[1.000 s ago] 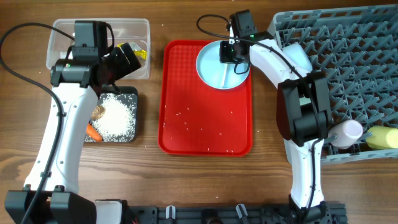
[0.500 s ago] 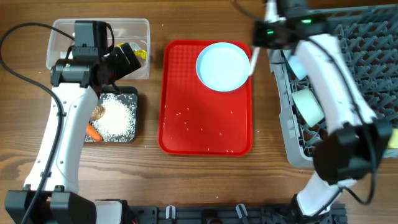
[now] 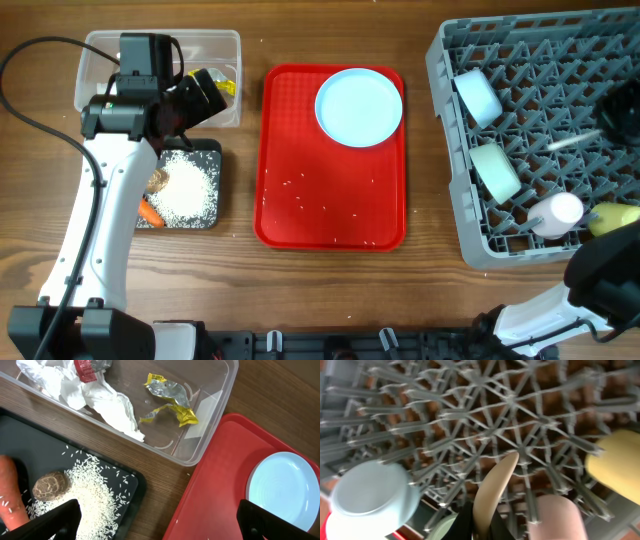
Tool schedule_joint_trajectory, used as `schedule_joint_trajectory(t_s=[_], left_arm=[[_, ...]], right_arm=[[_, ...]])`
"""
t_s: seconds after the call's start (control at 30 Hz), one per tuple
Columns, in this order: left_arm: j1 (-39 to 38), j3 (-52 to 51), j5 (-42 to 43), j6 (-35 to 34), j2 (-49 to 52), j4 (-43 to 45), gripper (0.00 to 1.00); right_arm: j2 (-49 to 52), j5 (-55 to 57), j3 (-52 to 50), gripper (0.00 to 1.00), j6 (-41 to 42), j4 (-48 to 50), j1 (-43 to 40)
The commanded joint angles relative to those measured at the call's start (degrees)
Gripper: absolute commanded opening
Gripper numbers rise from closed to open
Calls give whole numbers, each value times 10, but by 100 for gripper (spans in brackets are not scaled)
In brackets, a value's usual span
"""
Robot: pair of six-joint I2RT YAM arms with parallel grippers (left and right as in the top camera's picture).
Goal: Sort waste into correct bins and load items into the dishwasher rack
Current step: 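Carry the white spoon right and drop it into the rack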
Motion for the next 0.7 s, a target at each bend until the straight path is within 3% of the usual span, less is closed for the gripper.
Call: schedule_joint_trajectory(t_s=[0.0,0.23,0.53,0.6,0.67], left_arm=[[1,4,-4,-5,-2,1,100],[1,4,-4,-5,-2,1,100],[1,4,-4,-5,-2,1,100],[1,4,-4,-5,-2,1,100],[1,4,-4,-5,-2,1,100]], right_arm=[[-12,52,-5,4,24,-21,-6],[-12,179,-23,4,70,-29,-7],[-12,186,-211,4,111,161,-7],[-12,186,-211,15,111,163,-7],[-12,186,-211,51,111,163,-7]])
